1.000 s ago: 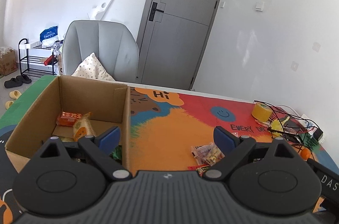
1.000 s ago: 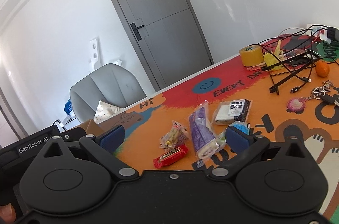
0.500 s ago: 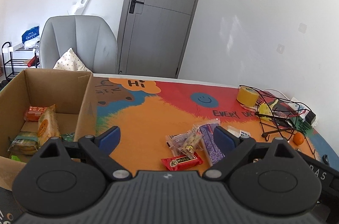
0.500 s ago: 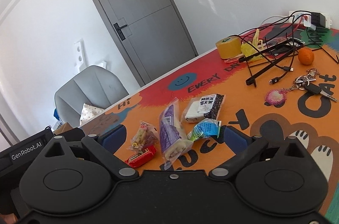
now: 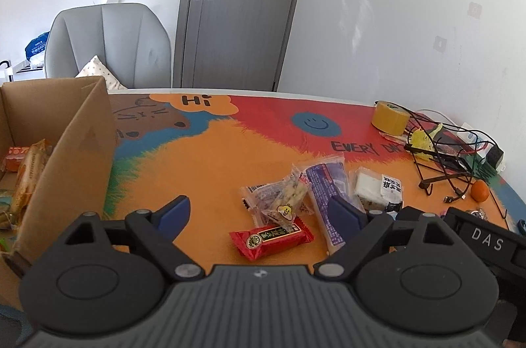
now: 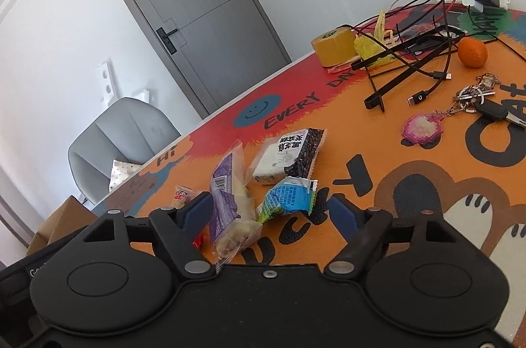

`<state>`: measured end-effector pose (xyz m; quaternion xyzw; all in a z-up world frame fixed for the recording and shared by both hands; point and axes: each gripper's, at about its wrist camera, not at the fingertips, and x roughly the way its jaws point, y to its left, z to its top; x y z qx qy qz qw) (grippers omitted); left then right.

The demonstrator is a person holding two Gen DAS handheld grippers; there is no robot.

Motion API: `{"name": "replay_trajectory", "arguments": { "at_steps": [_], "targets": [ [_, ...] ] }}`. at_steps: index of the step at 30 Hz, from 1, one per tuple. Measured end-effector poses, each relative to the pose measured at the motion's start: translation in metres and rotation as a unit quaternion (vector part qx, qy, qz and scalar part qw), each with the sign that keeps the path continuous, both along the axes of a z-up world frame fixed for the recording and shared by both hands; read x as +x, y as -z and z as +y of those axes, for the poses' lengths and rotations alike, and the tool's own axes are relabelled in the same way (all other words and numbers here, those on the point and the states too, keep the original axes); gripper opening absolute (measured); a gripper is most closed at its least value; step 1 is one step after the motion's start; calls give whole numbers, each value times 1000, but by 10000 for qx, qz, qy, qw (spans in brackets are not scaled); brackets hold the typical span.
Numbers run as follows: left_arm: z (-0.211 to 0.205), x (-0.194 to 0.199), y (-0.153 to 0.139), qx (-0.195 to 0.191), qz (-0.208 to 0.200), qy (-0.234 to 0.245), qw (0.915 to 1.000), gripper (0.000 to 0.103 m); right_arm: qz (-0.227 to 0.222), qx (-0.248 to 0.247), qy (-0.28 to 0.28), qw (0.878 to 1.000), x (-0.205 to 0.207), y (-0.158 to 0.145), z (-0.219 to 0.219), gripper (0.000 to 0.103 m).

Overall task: Organize snacks
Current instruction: 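Move both open tools back to the snack pile, then grasp the red wrapped bar with left tool while right tool grasps blue-white pouch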

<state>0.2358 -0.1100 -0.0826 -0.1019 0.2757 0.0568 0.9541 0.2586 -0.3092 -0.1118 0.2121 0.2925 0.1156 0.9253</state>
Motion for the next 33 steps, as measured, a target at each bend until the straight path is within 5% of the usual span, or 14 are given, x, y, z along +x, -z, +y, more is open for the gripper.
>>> {"name": "replay_trajectory", "arguments": {
  "at_steps": [19,25,33],
  "targets": [
    [-11,39,39,-8,520,30,9986,85,113,-147,-128,9997,32,17,11,70],
    [-10,34,38,51,419,173,9990,60,138,-516,-111,9985,32,18,19,43],
    [-6,22,36,-187,362,471,9981,38,147,-522,-247,9982,19,17,21,34]
  ]
}}
